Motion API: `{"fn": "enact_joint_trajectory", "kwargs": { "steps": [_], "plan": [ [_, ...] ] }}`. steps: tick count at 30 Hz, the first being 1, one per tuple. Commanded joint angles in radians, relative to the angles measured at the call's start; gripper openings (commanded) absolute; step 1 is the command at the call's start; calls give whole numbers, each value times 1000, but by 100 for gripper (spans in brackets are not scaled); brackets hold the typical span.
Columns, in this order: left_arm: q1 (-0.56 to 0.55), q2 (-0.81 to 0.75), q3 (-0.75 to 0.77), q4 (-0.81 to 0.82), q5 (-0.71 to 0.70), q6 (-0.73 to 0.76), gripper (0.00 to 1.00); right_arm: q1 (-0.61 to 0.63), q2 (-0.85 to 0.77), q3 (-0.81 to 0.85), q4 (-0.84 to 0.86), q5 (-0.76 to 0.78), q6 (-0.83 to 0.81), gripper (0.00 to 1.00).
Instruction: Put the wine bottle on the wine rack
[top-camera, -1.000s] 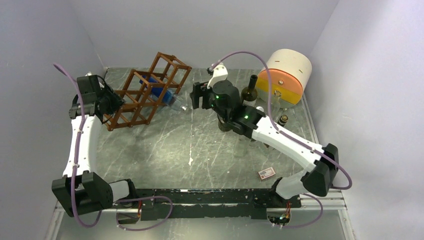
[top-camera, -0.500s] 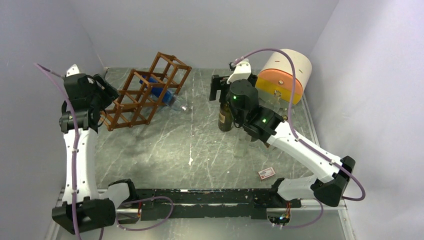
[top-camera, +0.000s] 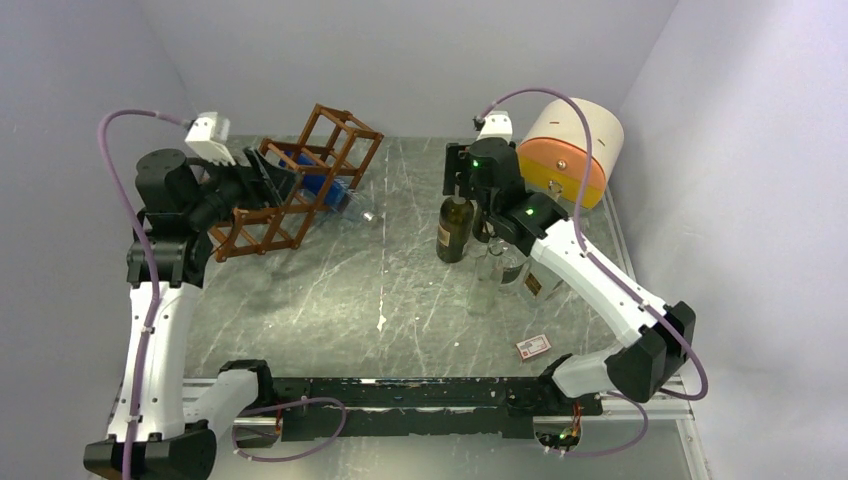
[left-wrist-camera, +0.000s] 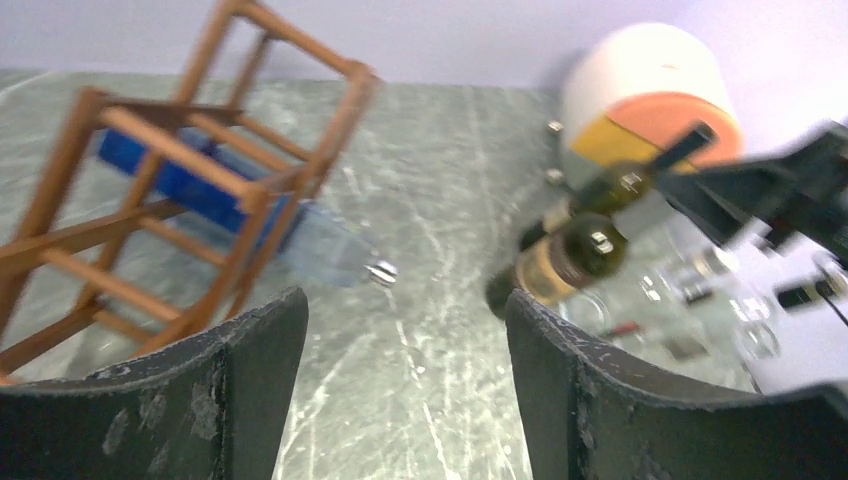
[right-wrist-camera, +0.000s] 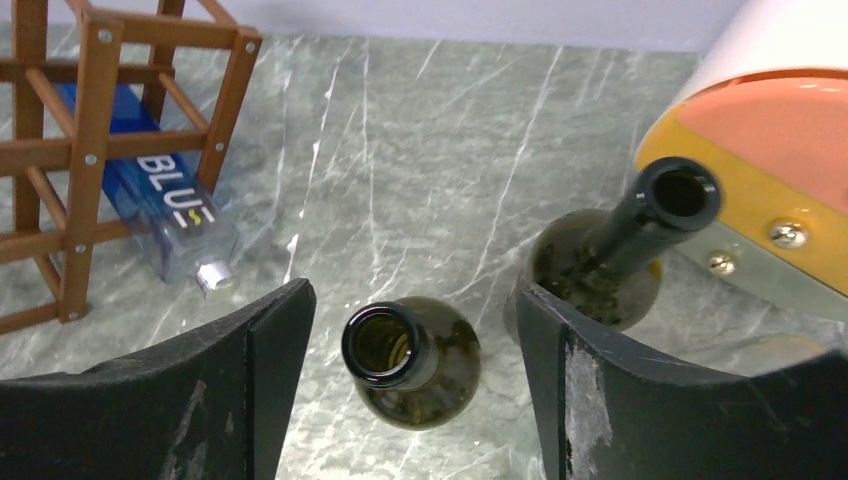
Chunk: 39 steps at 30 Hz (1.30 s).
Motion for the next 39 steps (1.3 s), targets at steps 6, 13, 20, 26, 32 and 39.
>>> {"fn": "enact_joint_trajectory", "kwargs": {
  "steps": [6,13,20,26,32,39],
  "plan": [
    [-105,-8,-79,133,243,92,85,1,62,39,-49,-77,-38,59],
    [-117,-24,-139,191,248,70,88,1,65,14,-51,-109,-76,46],
    [-127,-20,-195,271,270,33,87,0,69,19,-43,-135,-112,15],
    [-190,-24,-268,415,301,-26,84,4,32,52,-23,-250,-129,0],
    [-309,-28,-387,645,280,-77,86,3,-39,51,8,-372,-99,0],
    [-455,44,-522,817,287,81,86,4,-110,46,30,-488,-68,0]
  ]
}}
